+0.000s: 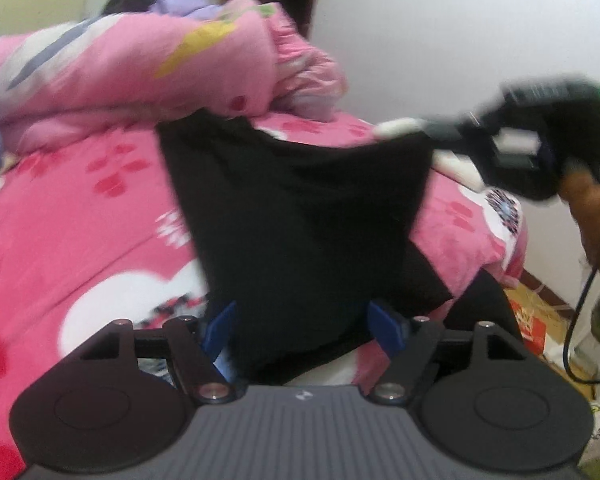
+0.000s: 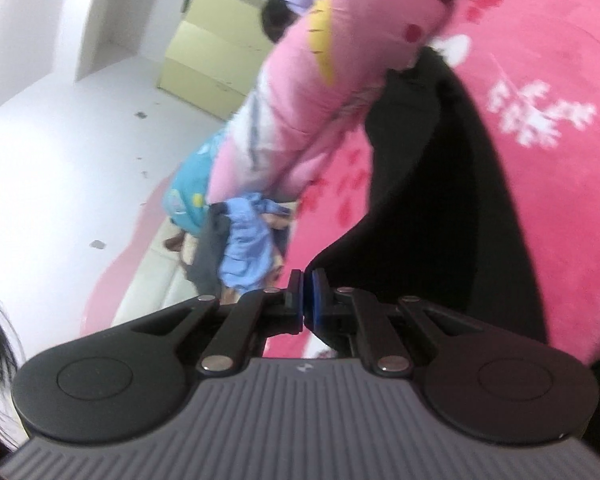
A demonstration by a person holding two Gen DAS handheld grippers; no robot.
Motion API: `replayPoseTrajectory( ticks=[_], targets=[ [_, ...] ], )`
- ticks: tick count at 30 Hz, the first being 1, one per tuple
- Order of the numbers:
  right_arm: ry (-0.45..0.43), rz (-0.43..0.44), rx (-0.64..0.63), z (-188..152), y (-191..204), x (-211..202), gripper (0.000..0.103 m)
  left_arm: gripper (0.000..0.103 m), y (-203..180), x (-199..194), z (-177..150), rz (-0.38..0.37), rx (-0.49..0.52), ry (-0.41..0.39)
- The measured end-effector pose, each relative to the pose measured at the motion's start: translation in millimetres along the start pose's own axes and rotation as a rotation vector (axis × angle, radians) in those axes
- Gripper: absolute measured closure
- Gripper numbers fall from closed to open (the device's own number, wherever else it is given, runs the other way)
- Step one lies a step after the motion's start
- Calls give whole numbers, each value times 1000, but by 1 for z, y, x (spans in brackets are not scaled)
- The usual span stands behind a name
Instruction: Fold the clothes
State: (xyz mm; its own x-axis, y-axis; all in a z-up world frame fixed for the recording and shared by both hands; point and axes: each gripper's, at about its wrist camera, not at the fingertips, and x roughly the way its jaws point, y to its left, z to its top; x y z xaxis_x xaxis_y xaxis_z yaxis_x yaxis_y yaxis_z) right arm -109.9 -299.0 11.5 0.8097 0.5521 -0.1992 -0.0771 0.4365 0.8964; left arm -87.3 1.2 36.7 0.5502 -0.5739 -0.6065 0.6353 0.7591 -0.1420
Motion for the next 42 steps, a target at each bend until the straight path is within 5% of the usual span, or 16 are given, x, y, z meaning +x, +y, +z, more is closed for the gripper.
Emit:
replayPoseTrajectory(
  ticks=[3, 8, 13, 17, 27, 42],
  targets=[
    [-4, 23, -5, 6, 7, 3, 100, 30, -18, 20, 5, 25, 58, 2],
    [-10, 68, 0, 12, 14, 5, 100, 31, -31, 43, 11, 169, 76, -15],
    [-30, 72, 17, 12, 9, -3, 100, 82, -17, 41, 12, 269, 7, -30],
    [-38, 26, 57, 4, -9, -16, 100, 90, 4, 19, 5, 335, -46, -61],
    [-17, -236, 176, -48, -87, -32, 100, 93, 7, 18, -14, 328, 42, 11],
    [-48, -267, 182, -58, -117, -45, 100, 79, -28, 41, -27, 396, 307, 77]
  ],
)
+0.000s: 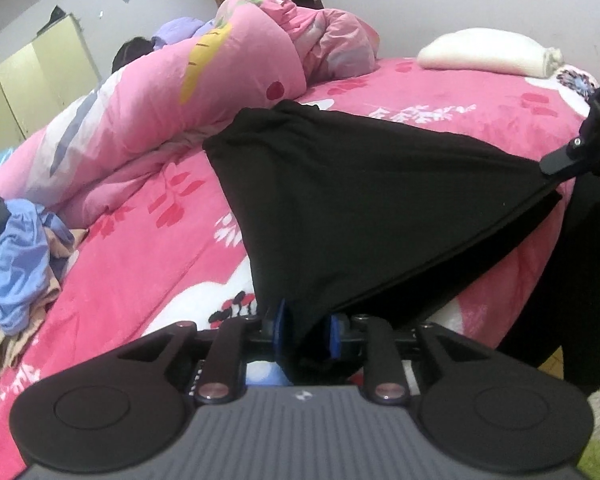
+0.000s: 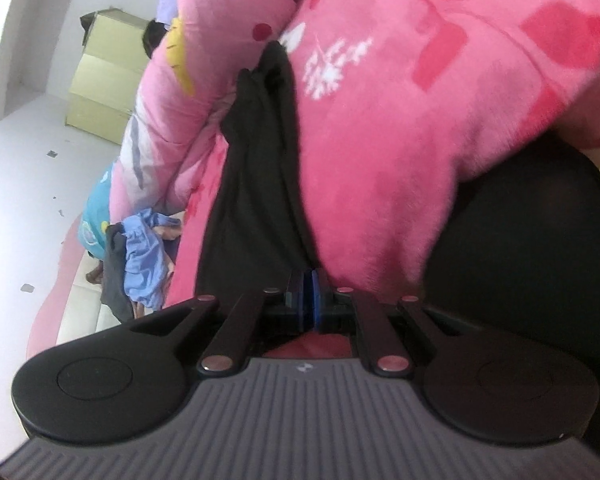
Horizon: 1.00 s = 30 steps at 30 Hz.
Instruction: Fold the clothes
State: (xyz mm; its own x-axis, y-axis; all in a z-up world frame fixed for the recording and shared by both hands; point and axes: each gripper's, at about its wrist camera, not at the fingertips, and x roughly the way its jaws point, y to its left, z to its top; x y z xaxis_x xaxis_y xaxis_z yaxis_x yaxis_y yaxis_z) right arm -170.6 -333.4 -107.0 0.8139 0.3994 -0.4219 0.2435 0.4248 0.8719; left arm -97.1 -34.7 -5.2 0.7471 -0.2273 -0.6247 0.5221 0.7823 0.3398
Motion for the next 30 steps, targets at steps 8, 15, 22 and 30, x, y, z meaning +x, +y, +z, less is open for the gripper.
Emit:
replayPoseTrajectory(
  ticks=[8, 15, 22, 30],
  targets=[
    [4, -8, -19, -3, -3, 4, 100, 80, 9, -4, 0, 5, -14, 15],
    [10, -5, -18, -2, -8, 7, 100, 78, 12, -13, -10, 25, -18, 43],
    [13, -11, -21, -3, -7, 6, 100, 81, 12, -19, -15, 31, -27, 35],
    [17, -7, -15, -3, -5, 6, 100, 80, 17, -24, -25, -4, -41, 62]
  ],
)
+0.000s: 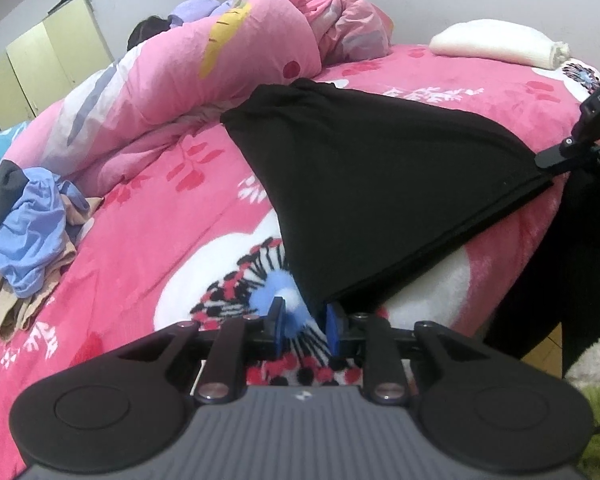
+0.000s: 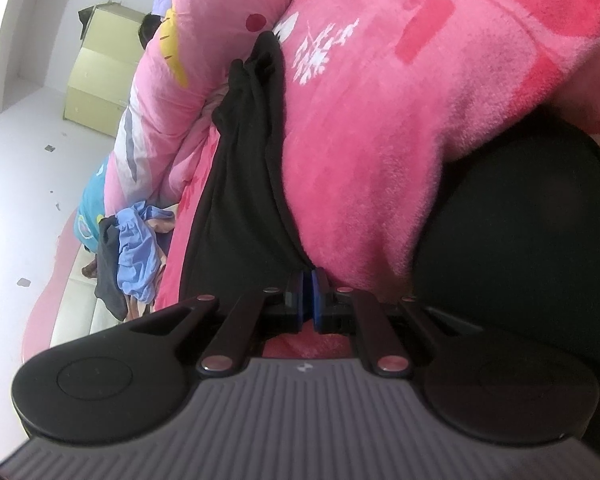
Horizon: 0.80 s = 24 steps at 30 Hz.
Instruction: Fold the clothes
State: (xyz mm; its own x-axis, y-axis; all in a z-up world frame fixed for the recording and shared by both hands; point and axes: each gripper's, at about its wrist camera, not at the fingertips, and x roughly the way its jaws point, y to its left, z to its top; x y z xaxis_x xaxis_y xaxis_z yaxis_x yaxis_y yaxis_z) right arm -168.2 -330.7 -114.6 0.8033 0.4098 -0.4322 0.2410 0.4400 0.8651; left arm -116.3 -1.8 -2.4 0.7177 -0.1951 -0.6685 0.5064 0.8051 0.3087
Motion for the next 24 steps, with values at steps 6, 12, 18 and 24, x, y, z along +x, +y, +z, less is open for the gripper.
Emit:
replayPoseTrajectory(
  ticks=[6, 12, 18, 24],
  targets=[
    [9, 15, 8, 2, -2, 1, 99, 77, 12, -8, -17, -16, -43, 83],
    [9, 17, 12, 0, 0, 2, 99, 71, 38, -32, -10, 4, -167, 23],
    [9, -41, -32, -4, 5, -2, 95, 66, 29, -14, 22, -148, -212, -105],
    [-25, -98, -139, 5, 24, -22, 90, 65, 19, 17, 18, -237, -213, -45]
  ],
)
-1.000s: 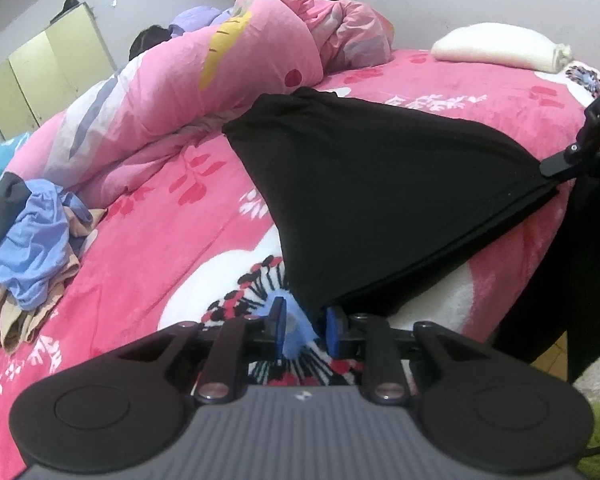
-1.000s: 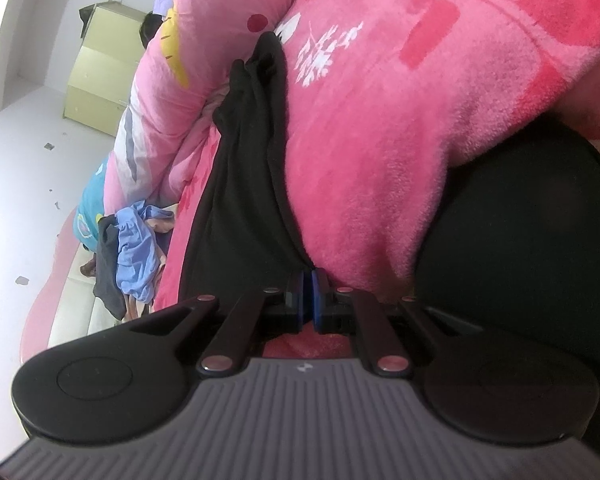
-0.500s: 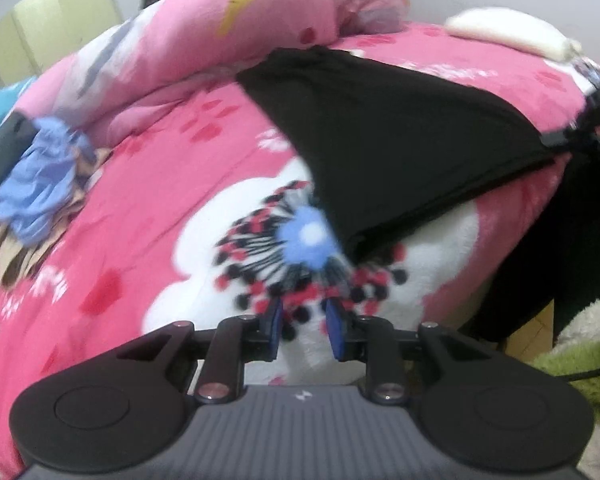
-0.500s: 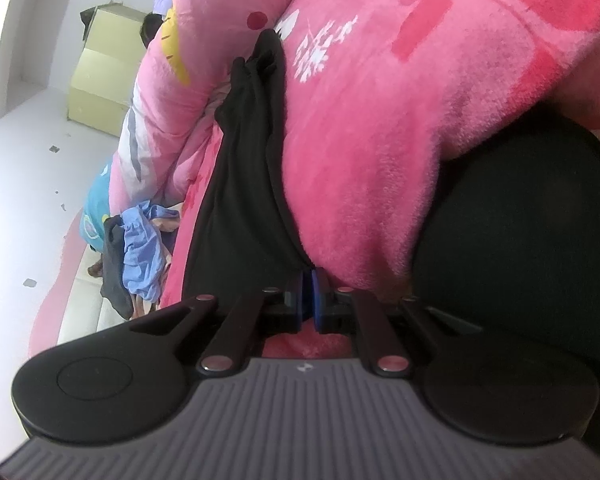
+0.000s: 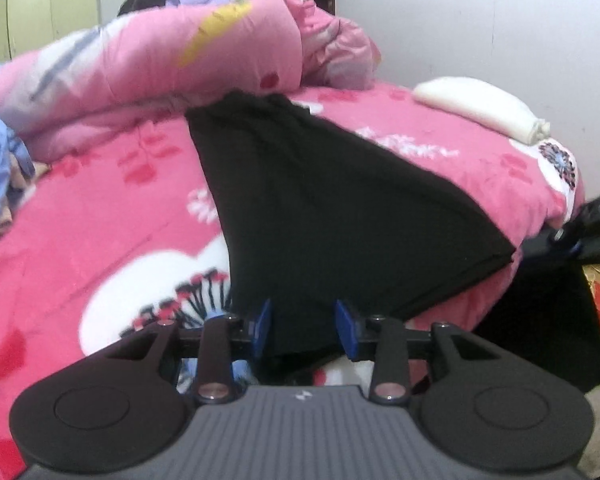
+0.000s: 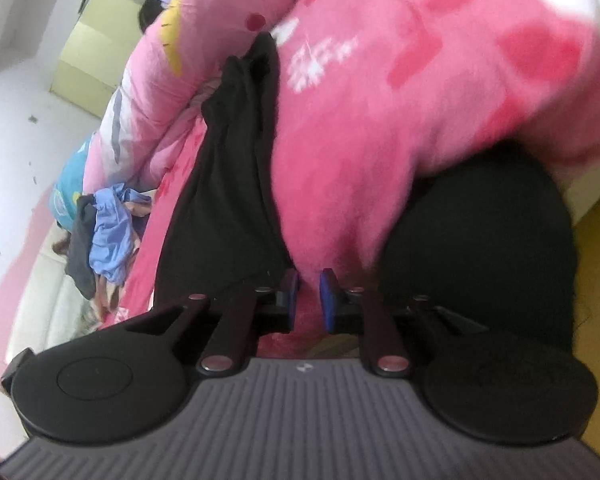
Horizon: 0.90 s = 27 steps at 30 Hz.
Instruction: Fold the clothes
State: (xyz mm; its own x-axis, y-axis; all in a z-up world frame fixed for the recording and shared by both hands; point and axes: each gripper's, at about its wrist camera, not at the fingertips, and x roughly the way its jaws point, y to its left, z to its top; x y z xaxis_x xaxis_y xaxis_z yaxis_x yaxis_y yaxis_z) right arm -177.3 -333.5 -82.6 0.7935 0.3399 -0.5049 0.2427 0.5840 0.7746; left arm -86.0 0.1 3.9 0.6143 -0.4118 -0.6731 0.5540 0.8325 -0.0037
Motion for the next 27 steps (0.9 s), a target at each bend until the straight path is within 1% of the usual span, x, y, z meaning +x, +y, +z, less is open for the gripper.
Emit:
replayPoseTrajectory(
  ticks=[3, 6, 8, 12, 15, 18, 21, 25, 27],
  targets=[
    [-40, 17, -68, 23, 18, 5, 90, 63, 6, -2, -5, -29, -28, 5],
    [-53, 23, -158, 47, 40, 36, 90, 61, 12, -2, -8, -53, -46, 12],
    [-43, 21, -220, 57, 53, 61, 90, 60, 14, -3, -9, -65, -49, 14],
    [-26, -20, -301, 78, 65, 100, 90, 59, 17, -4, -12, -86, -51, 19],
    [-13, -39, -328, 88, 71, 120, 90, 58, 18, -5, -13, -100, -54, 20],
    [17, -60, -350, 91, 71, 135, 90, 58, 20, -5, -14, -112, -59, 21],
    [19, -56, -358, 89, 68, 135, 99, 58, 22, -4, -14, -122, -63, 22],
    [-51, -39, -327, 87, 68, 122, 101, 58, 23, -4, -16, -131, -65, 20],
    [-88, -47, -297, 90, 63, 116, 101, 58, 23, -4, -16, -134, -64, 21]
  ],
)
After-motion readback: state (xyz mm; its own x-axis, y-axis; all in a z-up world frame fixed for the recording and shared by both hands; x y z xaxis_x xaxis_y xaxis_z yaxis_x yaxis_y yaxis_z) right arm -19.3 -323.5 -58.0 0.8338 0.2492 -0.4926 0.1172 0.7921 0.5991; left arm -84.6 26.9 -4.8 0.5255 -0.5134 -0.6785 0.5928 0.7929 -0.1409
